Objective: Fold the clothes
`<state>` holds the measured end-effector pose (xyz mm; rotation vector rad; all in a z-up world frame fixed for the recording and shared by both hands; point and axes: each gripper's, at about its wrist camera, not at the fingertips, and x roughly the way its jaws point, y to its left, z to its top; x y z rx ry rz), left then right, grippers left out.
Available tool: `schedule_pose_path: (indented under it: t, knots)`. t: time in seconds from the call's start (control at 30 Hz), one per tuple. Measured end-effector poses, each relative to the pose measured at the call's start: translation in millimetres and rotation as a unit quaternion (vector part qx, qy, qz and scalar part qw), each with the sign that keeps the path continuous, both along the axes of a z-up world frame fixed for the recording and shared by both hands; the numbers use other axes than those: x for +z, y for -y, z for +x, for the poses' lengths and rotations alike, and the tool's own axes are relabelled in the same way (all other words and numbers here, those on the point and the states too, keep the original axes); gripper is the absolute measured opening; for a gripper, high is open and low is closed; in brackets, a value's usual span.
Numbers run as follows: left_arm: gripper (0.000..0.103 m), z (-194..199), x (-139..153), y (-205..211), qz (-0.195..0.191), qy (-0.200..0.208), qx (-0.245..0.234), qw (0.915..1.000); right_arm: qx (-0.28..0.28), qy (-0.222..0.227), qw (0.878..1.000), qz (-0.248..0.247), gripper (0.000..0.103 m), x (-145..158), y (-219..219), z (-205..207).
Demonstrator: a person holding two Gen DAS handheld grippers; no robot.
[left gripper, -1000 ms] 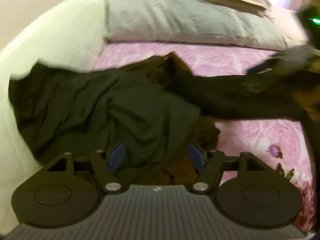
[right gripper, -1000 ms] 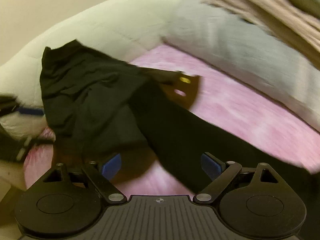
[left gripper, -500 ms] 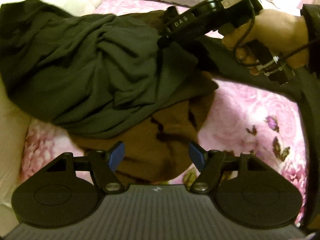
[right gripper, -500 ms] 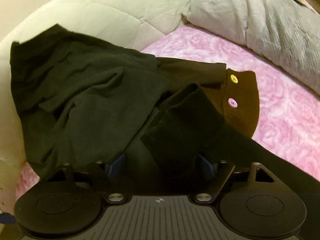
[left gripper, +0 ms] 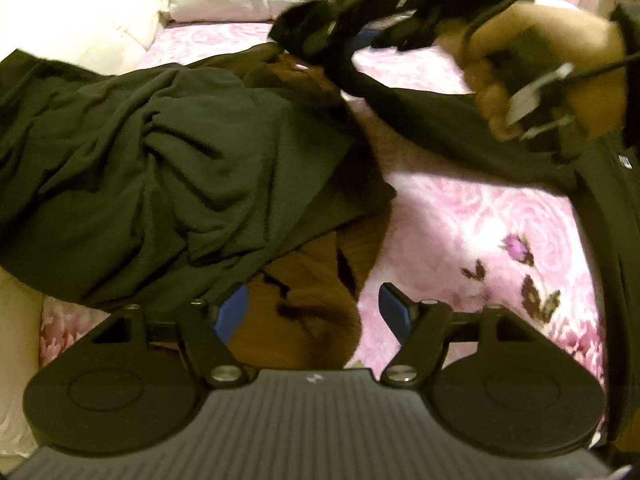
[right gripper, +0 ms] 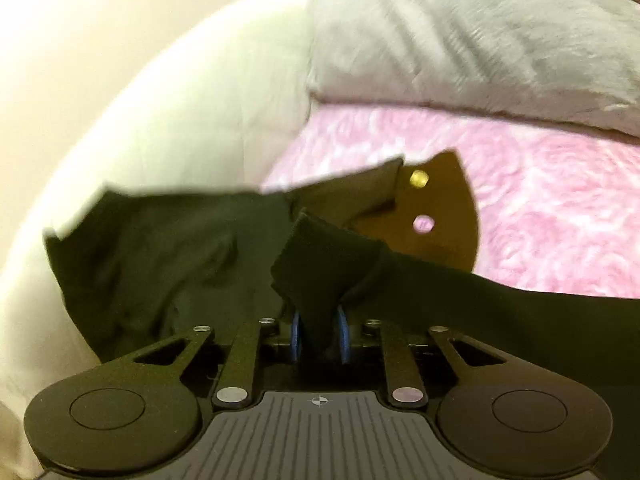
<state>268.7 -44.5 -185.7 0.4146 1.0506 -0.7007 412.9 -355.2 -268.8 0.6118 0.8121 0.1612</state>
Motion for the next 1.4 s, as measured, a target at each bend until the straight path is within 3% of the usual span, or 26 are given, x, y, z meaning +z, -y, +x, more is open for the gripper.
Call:
schedule_pose_path:
  t: [0.13, 0.27, 0.33, 0.47, 0.6, 0.67, 0.7, 0.73, 0.77, 0.8, 0.83, 1.0, 1.1, 1.17, 1.4]
  knots:
    - [0.068, -6.8, 2.4, 18.9, -0.004, 0.0, -0.032, 0.9995, -0.065, 0.048, 0.996, 0.037, 0.016, 36.4, 44.1, -52.8]
    - [0.068, -20.1, 9.5, 56.4, -0.005, 0.011, -0.087, 0.9962, -0.167, 0.099, 0.979, 0.063, 0.016, 73.7, 112.1, -134.0]
    - [0.068, -30.6, 16.0, 80.0, -0.009, 0.019, -0.111, 0.9936, -0.229, 0.119, 0.964, 0.064, 0.016, 90.9, 152.5, -187.1]
    - [0.068, -58.1, 29.4, 132.7, -0.016, 0.034, -0.151, 0.9878, -0.332, 0.122, 0.935, 0.016, 0.016, 101.0, 223.4, -298.5]
    - [0.068, -100.6, 38.7, 187.0, -0.018, 0.042, -0.179, 0.9828, -0.429, 0.121, 0.894, -0.035, 0.017, 109.8, 293.8, -410.2]
    - [0.068, -127.9, 39.1, 214.8, -0.016, 0.039, -0.191, 0.9808, -0.474, 0.087, 0.876, -0.025, 0.018, 77.3, 326.2, -448.0]
    - [0.068, -141.8, 37.2, 228.6, -0.011, 0.038, -0.197, 0.9797, -0.492, 0.062, 0.869, -0.011, 0.026, 58.7, 338.2, -461.7]
    - [0.068, -155.6, 34.9, 242.4, -0.006, 0.036, -0.204, 0.9784, -0.507, 0.036, 0.861, 0.003, 0.059, 40.6, 349.0, -474.6]
    - [0.068, -169.1, 31.5, 256.5, 0.002, 0.035, -0.214, 0.9762, -0.522, 0.01, 0.853, 0.017, 0.078, 22.5, 359.9, -487.5]
    - [0.068, -182.6, 27.9, 270.4, 0.01, 0.034, -0.224, 0.974, -0.536, -0.017, 0.843, 0.031, 0.078, 4.4, 370.7, -500.4]
    - [0.068, -196.2, 23.9, 283.6, 0.019, 0.037, -0.232, 0.9719, -0.536, -0.026, 0.843, 0.041, 0.078, -5.1, 376.7, -509.3]
    - [0.068, -249.3, 8.8, 350.4, 0.03, 0.025, -0.274, 0.961, -0.504, -0.051, 0.859, 0.073, 0.078, -26.7, 395.4, -553.4]
    - [0.068, -275.7, 6.2, 393.7, 0.026, 0.025, -0.32, 0.9467, -0.519, -0.055, 0.85, 0.077, 0.078, -33.0, 406.7, -594.3]
    - [0.068, -289.7, 6.2, 423.2, 0.019, 0.023, -0.354, 0.9349, -0.548, -0.06, 0.831, 0.077, 0.078, -30.4, 414.3, -623.4]
    - [0.068, -330.9, 12.1, 497.8, 0.009, 0.032, -0.435, 0.8999, -0.663, -0.058, 0.745, 0.046, 0.078, -18.4, 465.6, -750.0]
